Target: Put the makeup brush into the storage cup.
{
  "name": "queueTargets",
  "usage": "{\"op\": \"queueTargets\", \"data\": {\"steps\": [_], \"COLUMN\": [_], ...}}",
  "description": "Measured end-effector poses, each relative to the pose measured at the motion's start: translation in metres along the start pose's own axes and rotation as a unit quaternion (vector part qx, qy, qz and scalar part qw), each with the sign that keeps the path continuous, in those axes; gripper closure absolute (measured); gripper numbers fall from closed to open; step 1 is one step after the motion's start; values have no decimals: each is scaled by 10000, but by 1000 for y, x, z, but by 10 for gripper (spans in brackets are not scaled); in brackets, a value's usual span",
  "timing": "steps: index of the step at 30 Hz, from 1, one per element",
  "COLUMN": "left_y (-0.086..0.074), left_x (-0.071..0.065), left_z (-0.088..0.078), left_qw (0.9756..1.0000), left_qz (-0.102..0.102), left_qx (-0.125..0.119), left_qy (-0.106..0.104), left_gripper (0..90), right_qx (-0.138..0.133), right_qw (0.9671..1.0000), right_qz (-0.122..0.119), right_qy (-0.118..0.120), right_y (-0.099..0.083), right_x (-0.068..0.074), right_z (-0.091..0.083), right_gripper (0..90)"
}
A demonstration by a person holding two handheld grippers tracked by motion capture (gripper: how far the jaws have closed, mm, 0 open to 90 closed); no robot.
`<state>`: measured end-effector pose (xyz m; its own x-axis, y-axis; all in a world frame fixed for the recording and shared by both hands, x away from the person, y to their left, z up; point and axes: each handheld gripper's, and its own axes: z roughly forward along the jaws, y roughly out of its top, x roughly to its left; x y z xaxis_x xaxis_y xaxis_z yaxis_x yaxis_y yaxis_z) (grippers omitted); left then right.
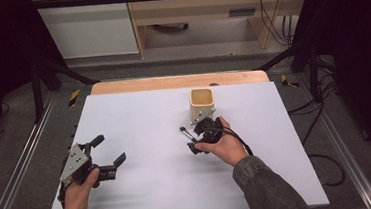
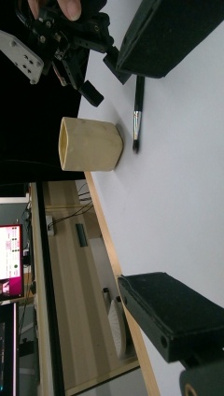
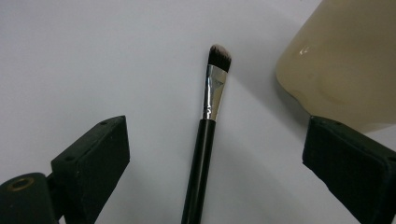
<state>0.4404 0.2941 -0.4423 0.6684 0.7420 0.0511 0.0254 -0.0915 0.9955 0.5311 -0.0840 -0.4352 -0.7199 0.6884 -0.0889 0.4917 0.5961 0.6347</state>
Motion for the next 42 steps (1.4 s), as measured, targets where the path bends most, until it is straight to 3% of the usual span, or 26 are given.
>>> {"op": "queueTargets", "data": {"steps": [19, 42], "left_y": [0, -1], "left_x": [0, -1], "left_z": [0, 1], "left_qw": [10000, 10000], "left_qz": [9, 33], "left_qx": [25, 54], "left_qy": [-6, -21], "left_gripper": [2, 3], "right_qx": [234, 532], "right_qw": [9997, 9985], "right_qz": [70, -107], "right_qy": [-15, 25], "right_y": [3, 13], "right_x": [0, 4], "right_z": [15, 17], "right_gripper": [79, 123]}}
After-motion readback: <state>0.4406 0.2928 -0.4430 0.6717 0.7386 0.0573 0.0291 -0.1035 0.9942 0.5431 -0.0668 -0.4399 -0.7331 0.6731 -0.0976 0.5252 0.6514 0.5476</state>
